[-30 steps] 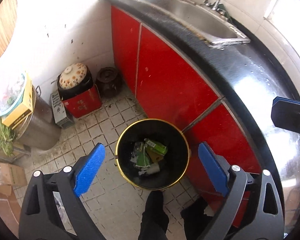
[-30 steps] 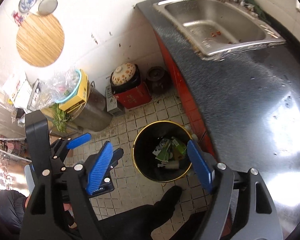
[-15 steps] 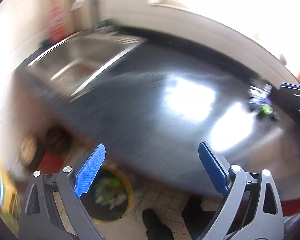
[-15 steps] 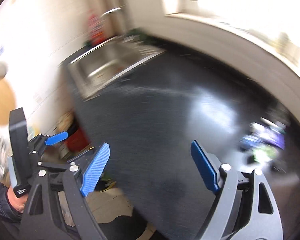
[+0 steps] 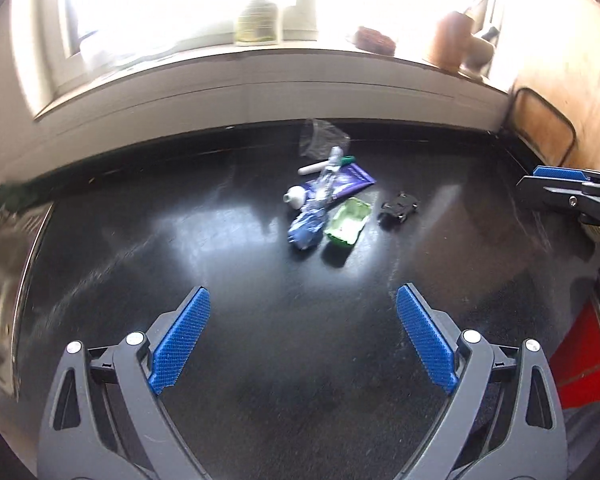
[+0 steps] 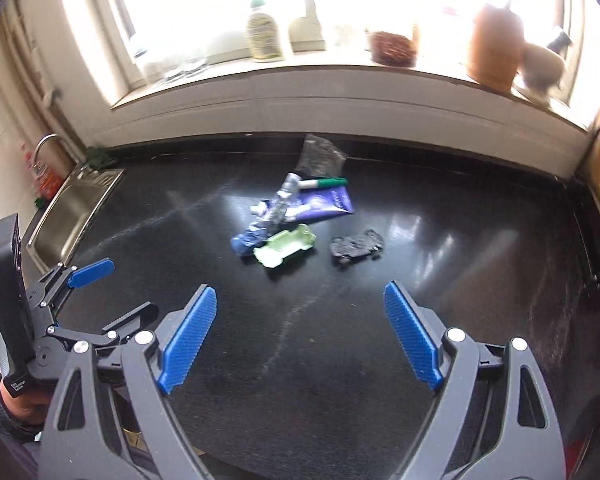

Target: Collect trash

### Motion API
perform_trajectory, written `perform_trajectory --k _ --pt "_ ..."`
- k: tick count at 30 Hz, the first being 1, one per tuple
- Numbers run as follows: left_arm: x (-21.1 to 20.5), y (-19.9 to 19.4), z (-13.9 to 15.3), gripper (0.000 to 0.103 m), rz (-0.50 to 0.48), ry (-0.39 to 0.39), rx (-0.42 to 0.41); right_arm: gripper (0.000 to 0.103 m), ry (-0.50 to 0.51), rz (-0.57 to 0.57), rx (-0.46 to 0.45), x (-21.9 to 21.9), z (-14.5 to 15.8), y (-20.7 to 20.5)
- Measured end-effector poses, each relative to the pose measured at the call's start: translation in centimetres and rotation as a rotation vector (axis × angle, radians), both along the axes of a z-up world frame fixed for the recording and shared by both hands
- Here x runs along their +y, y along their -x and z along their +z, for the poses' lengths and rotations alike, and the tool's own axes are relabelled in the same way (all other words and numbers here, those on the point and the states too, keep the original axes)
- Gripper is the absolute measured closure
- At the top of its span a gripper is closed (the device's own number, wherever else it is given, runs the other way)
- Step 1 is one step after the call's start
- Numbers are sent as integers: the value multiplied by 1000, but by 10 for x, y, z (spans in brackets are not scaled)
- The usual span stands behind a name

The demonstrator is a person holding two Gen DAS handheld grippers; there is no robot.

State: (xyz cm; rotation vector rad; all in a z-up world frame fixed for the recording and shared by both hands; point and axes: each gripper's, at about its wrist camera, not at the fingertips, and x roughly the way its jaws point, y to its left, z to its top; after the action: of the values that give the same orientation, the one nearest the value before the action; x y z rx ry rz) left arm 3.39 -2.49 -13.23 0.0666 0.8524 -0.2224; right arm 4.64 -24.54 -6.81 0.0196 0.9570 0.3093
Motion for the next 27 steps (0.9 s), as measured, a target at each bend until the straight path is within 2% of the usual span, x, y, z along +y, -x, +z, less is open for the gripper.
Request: perform_trajectory --k 8,16,20,27 --pt "-10 -35 -11 11 -22 -6 39 20 3 -33 35 -19 -18 -19" --pt "-6 -89 -49 12 -44 -73 99 20 21 -25 83 -23 -43 -52" --pt "-8 -112 -76 12 -72 -114 133 20 35 -21 140 -24 -69 -76" --pt "-13 -141 -105 12 -125 -114 173 20 50 33 244 -14 -127 -121"
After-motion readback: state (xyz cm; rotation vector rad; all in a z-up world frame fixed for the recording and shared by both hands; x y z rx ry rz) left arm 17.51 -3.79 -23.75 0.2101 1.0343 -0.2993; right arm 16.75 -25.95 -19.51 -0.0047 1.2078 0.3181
